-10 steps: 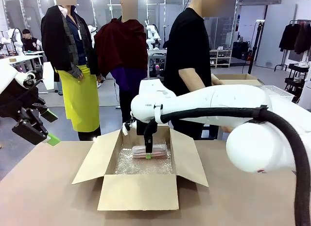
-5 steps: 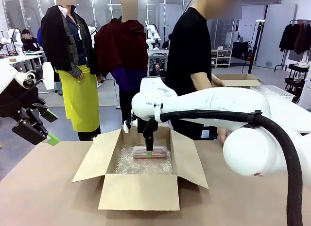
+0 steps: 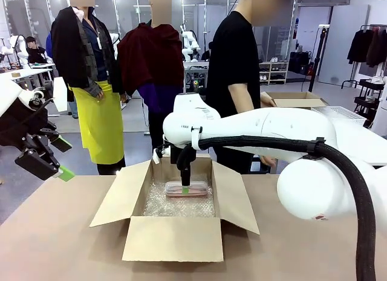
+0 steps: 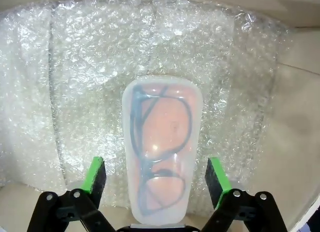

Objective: Pack the glasses set securely to prepare it for shipping.
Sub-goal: Place the Glasses case inside the Package Box, then put the Glasses case from the right side of the table into the Package Box.

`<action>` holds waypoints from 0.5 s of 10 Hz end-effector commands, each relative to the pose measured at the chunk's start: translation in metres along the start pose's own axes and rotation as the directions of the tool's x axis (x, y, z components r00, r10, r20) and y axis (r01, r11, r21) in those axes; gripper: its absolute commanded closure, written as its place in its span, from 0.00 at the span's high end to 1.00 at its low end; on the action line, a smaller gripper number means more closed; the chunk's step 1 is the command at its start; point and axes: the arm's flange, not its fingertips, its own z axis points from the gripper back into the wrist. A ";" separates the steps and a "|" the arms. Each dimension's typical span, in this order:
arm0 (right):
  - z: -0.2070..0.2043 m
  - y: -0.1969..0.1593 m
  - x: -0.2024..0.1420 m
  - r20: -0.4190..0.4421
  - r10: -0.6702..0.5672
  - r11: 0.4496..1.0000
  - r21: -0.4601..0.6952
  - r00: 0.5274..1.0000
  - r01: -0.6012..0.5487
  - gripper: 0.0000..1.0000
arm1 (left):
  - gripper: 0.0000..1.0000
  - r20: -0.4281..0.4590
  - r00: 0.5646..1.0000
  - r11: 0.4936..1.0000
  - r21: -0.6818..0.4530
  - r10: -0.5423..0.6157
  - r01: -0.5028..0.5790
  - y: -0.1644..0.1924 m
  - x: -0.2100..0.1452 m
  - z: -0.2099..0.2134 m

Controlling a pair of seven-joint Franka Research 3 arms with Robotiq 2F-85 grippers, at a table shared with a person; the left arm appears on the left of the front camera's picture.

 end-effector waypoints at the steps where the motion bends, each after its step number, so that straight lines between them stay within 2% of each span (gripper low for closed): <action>1: -0.001 0.001 0.001 0.001 0.003 1.000 -0.001 1.000 -0.003 1.00 | 1.00 -0.002 1.000 1.000 0.006 -0.007 0.007 0.000 -0.001 0.001; 5: -0.001 0.001 0.001 0.001 0.003 1.000 -0.001 1.000 -0.003 1.00 | 1.00 -0.002 1.000 1.000 0.006 -0.007 0.007 0.000 -0.001 0.001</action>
